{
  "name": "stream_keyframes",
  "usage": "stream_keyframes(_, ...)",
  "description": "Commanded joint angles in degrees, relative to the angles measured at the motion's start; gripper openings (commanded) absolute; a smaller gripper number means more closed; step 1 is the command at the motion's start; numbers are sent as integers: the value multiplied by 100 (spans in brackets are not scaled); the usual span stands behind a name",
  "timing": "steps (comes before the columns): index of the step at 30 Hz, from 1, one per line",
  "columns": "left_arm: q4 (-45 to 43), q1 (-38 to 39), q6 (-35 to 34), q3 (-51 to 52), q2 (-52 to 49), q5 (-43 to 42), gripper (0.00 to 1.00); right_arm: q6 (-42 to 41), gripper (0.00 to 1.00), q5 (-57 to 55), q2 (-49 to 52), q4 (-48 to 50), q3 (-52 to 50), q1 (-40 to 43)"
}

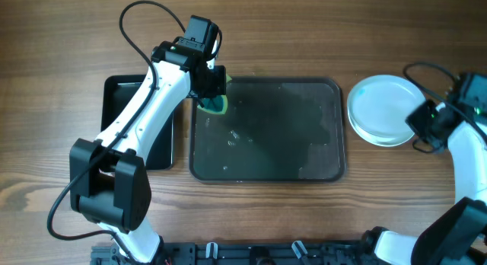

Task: Clean dirty plates on tray and stack at the side
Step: 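Lift the plate with the right gripper and stack it on the side plates, then move the sponge left and drop it onto the small black tray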

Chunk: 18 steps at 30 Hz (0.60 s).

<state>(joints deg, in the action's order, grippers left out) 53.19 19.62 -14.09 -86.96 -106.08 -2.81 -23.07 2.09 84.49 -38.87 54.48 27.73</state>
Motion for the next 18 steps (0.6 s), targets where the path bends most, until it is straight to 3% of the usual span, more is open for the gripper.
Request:
stream_keyframes(1,-15,15,-55,2,33,72,4,2,4,208,-103,511,-463,232)
stream_keyframes(3,-15,15,-55,2,33,72,4,17,6,247,-103,610,-562,210)
stream_keyframes(9,94,-157,-55,-28,120,72,4,566,54,1300,-103,861,-553,-55)
stream_keyframes(18,1303,-1471,-50,-155,546,516,4,1049,65,1307,-105,-201,444,-1440)
